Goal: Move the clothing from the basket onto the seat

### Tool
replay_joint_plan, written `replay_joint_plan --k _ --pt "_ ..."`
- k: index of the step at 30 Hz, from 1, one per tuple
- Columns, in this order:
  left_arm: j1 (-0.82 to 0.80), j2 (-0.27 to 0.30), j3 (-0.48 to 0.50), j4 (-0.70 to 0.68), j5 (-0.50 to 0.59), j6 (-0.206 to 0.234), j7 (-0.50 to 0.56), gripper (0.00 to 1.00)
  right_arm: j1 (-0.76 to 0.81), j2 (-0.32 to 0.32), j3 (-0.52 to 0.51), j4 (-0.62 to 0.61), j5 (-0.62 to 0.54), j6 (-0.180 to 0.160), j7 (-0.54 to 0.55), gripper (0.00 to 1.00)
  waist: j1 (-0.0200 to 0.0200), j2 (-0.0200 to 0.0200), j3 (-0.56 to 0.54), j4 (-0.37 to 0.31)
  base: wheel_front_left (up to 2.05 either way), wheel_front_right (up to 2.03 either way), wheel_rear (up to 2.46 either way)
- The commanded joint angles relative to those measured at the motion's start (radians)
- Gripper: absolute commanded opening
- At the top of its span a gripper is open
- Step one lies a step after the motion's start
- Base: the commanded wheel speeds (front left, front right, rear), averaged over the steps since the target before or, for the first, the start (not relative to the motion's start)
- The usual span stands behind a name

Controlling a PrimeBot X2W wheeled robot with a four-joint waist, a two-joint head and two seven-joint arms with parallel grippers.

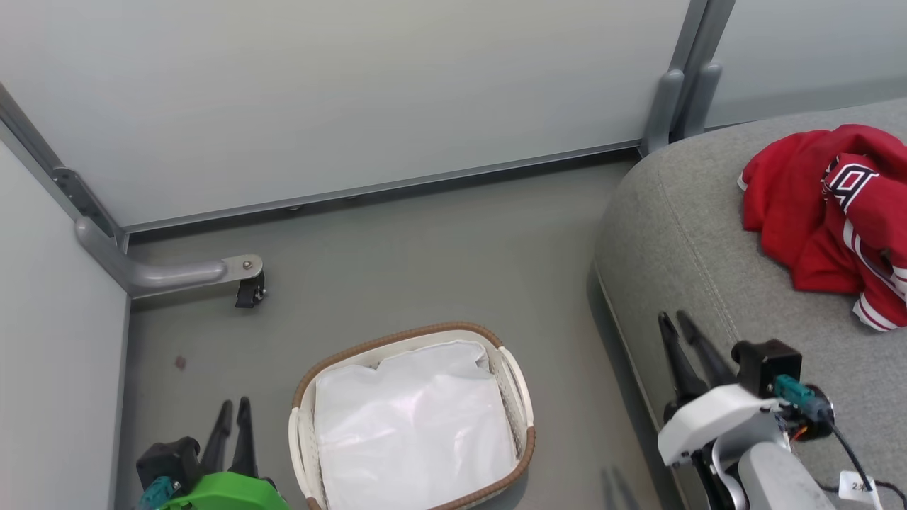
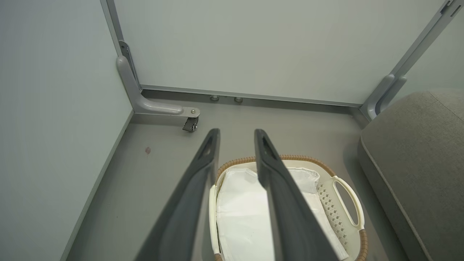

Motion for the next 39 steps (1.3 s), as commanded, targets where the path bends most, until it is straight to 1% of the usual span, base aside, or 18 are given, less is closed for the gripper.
replay_joint_plan --k 1,22,39 --pt "-0.001 -0.001 0.001 0.005 -0.005 0.0 0.002 0.0 0.004 0.001 -0.001 0.006 0.005 0.0 0.002 0.0 0.0 0.0 0.0 0.0 0.0 0.0 0.0" --pt "-0.013 0.0 0.033 -0.066 -0.355 -0.001 0.102 0.0 0.033 -0.001 -0.048 -0.05 0.371 0.0 0.102 0.0 0.0 0.0 -0.008 0.008 0.0 0.0 0.0" --pt "-0.022 0.001 0.053 -0.116 -0.586 -0.002 0.166 0.0 0.052 -0.003 -0.079 -0.089 0.611 0.0 0.166 0.0 0.0 0.0 -0.014 0.014 0.0 0.0 0.0"
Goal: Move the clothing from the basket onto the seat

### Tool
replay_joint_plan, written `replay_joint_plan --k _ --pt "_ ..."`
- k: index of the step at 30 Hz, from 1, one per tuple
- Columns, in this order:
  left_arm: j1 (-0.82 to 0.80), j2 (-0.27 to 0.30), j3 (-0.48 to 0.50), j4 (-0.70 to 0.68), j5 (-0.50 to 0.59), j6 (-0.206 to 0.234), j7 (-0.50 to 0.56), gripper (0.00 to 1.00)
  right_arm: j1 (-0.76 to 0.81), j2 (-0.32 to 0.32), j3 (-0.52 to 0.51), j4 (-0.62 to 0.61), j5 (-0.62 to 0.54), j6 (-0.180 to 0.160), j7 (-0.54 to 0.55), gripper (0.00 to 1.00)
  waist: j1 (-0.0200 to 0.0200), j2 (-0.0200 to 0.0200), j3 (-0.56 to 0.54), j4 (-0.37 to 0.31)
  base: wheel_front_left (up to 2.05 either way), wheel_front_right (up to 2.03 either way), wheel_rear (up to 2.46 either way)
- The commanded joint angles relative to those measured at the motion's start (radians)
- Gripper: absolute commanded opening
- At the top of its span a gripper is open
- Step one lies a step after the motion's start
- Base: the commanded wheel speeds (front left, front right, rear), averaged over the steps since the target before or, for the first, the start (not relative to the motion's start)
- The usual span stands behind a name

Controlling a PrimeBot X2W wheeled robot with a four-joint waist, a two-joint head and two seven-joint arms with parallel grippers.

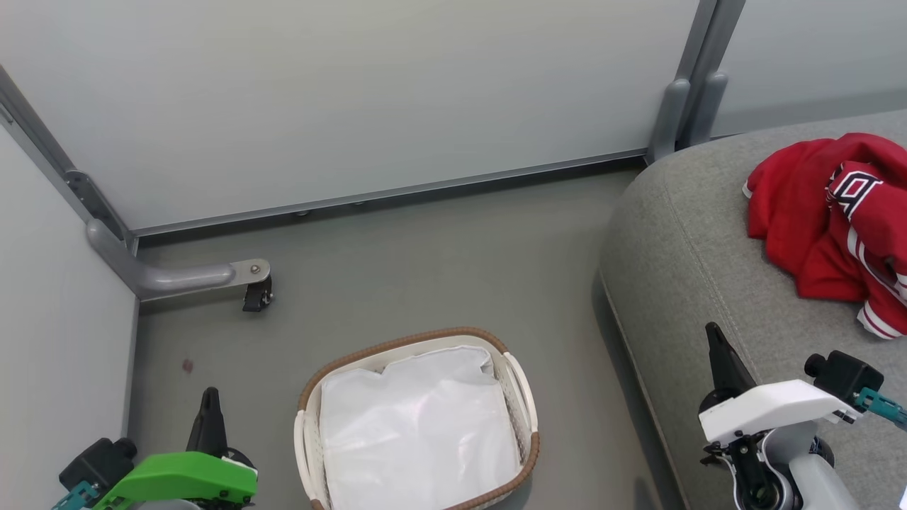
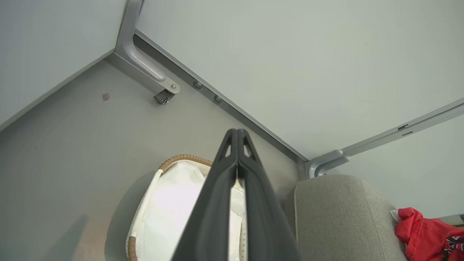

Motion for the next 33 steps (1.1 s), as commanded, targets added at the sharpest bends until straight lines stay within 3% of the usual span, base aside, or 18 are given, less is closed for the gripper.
replay_joint_plan --k 1,33 --pt "-0.022 0.006 0.008 -0.021 -0.034 -0.002 0.007 0.0 -0.001 -0.006 -0.007 -0.02 0.034 0.0 0.009 0.0 0.0001 0.0 -0.001 0.001 0.0 0.0 0.0" --pt "-0.037 0.008 0.039 -0.094 -0.383 -0.003 0.107 0.0 0.027 -0.008 -0.054 -0.078 0.398 0.0 0.108 0.0 0.0001 0.0 -0.013 0.012 0.0 0.0 0.0"
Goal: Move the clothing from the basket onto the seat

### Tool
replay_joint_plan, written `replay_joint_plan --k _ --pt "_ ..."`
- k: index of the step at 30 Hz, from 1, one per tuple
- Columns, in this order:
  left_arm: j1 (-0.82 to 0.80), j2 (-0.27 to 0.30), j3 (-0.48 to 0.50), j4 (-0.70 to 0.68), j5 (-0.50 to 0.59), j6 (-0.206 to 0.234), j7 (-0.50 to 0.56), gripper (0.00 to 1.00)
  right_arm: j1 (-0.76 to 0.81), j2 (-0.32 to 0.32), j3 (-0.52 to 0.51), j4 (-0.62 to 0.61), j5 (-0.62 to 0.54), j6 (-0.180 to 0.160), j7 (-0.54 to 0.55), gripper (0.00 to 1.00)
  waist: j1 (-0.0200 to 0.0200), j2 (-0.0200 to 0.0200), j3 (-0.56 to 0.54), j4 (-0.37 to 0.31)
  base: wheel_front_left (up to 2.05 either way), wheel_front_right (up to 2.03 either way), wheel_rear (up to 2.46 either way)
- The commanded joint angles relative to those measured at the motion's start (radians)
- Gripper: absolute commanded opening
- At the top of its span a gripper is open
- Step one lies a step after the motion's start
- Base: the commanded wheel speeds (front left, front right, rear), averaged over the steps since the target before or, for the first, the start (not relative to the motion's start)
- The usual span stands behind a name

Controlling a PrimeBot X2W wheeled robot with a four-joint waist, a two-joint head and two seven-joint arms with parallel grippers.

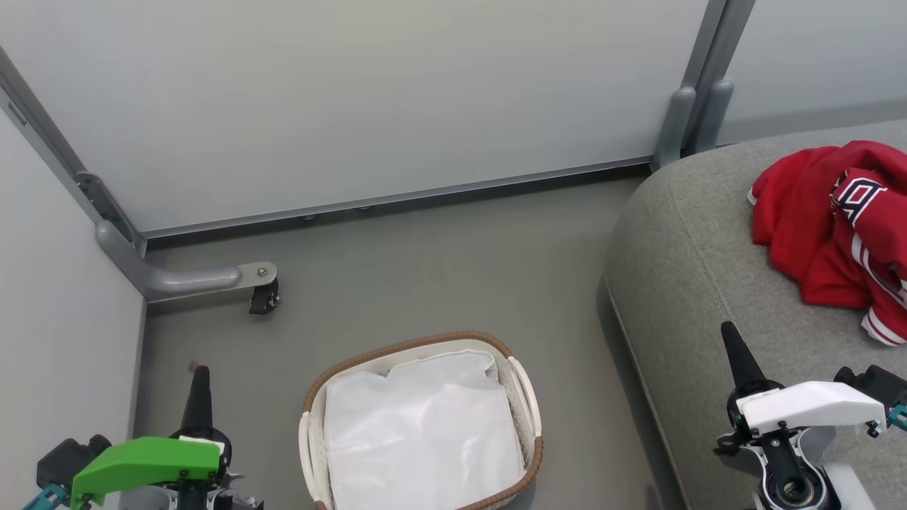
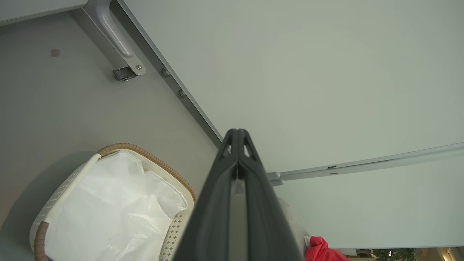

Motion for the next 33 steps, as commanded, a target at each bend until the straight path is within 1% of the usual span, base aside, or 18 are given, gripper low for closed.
replay_joint_plan --k 1,33 --pt "-0.026 0.007 0.007 -0.012 -0.025 -0.003 0.008 0.0 0.001 -0.006 -0.006 -0.015 0.024 0.0 0.007 0.0 0.0 0.0 -0.001 0.0 0.0 0.0 0.0" --pt "-0.032 0.008 0.029 -0.065 -0.279 -0.005 0.079 0.0 0.024 -0.008 -0.041 -0.055 0.289 -0.001 0.079 0.0 0.0 0.0 -0.013 0.012 0.0 0.0 0.0"
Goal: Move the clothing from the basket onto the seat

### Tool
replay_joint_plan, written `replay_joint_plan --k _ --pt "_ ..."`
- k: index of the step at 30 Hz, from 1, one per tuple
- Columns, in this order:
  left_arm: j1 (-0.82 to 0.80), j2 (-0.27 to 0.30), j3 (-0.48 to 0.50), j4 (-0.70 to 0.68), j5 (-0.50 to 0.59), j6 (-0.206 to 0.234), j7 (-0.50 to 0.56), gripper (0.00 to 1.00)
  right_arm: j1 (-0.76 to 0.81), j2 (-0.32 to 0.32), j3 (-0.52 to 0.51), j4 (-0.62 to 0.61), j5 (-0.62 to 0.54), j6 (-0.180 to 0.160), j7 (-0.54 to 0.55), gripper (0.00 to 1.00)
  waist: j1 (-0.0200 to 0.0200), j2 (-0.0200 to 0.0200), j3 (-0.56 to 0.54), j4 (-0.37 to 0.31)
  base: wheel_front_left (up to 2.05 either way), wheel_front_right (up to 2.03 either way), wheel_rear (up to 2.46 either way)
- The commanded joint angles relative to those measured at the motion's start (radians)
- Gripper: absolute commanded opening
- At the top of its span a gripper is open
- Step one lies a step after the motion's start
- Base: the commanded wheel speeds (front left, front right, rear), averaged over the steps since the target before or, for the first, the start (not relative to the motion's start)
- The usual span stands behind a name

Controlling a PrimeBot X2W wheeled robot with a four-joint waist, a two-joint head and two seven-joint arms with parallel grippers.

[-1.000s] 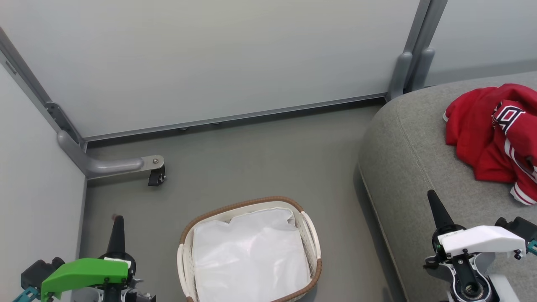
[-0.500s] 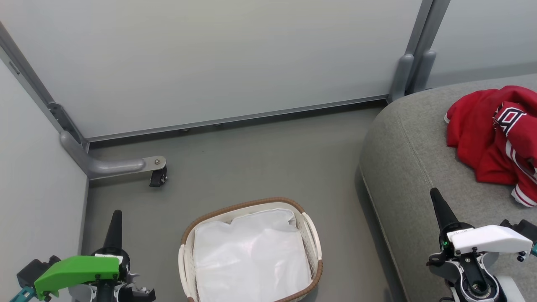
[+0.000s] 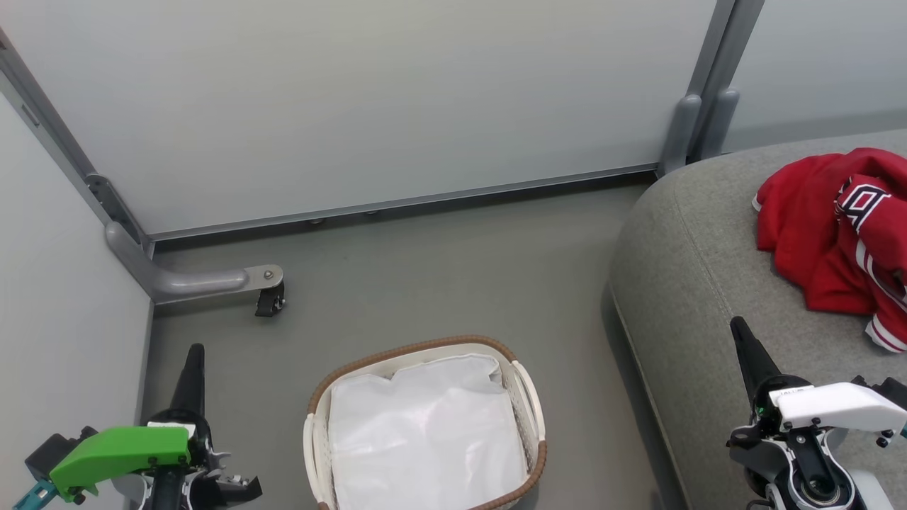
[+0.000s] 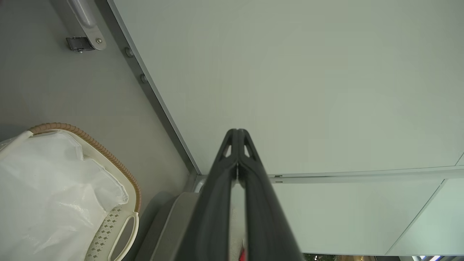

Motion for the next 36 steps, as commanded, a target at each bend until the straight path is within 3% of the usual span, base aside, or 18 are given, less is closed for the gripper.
replay_joint_plan --k 1,21,36 --pt "-0.017 0.007 0.006 -0.009 -0.024 -0.005 0.006 0.0 0.009 -0.006 -0.006 -0.009 0.023 0.0 0.008 0.0 0.0 0.0 -0.001 0.001 0.0 0.0 0.0" --pt "-0.022 0.007 0.017 -0.035 -0.151 -0.006 0.042 0.0 0.02 -0.007 -0.023 -0.029 0.156 0.0 0.043 0.0 0.0 0.0 -0.008 0.008 0.0 0.0 0.0" --pt "-0.02 0.007 0.016 -0.034 -0.151 -0.006 0.043 0.0 0.021 -0.007 -0.023 -0.029 0.156 0.0 0.044 0.0 0.0 0.0 -0.008 0.008 0.0 0.0 0.0"
